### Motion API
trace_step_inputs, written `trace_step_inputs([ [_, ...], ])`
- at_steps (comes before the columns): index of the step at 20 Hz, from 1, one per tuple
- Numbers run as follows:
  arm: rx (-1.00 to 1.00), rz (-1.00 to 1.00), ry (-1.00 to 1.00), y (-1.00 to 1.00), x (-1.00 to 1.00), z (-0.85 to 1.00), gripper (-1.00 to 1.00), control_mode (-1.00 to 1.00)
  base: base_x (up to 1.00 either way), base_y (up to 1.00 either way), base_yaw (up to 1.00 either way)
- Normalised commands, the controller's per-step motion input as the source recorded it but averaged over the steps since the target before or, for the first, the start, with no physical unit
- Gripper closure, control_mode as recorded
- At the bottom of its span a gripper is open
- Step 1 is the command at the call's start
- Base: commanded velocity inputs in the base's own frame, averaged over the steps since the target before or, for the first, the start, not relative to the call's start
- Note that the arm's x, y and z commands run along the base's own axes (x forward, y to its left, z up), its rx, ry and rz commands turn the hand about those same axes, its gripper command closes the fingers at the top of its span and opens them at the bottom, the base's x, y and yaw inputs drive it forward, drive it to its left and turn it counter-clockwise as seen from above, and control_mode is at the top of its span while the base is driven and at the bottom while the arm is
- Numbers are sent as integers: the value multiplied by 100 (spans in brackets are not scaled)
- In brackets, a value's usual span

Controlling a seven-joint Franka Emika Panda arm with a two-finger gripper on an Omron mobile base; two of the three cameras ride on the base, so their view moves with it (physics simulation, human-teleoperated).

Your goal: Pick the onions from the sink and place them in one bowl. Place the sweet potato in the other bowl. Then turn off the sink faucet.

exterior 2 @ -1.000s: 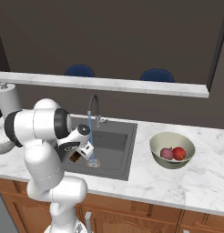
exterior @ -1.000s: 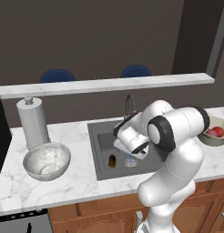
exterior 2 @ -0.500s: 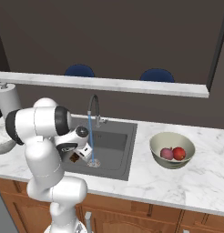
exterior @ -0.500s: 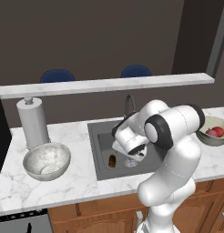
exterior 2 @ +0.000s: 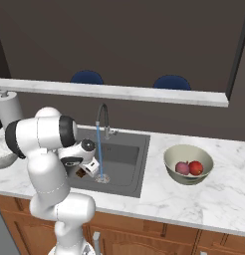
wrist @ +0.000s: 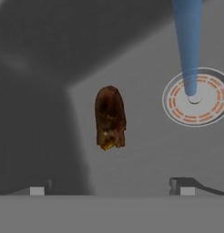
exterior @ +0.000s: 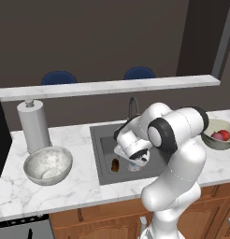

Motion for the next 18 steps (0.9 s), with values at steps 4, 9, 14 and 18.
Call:
trace_step_inputs([
  [4,0,0,0,0,0,-8,-100,-100,0,0,0],
  [9,0,0,0,0,0,-15,-100,-100,0,0,0],
  [14,0,0,0,0,4,-17,-100,-100,0,0,0],
  [18,0,0,-2,0,6,-20,-100,-100,0,0,0],
])
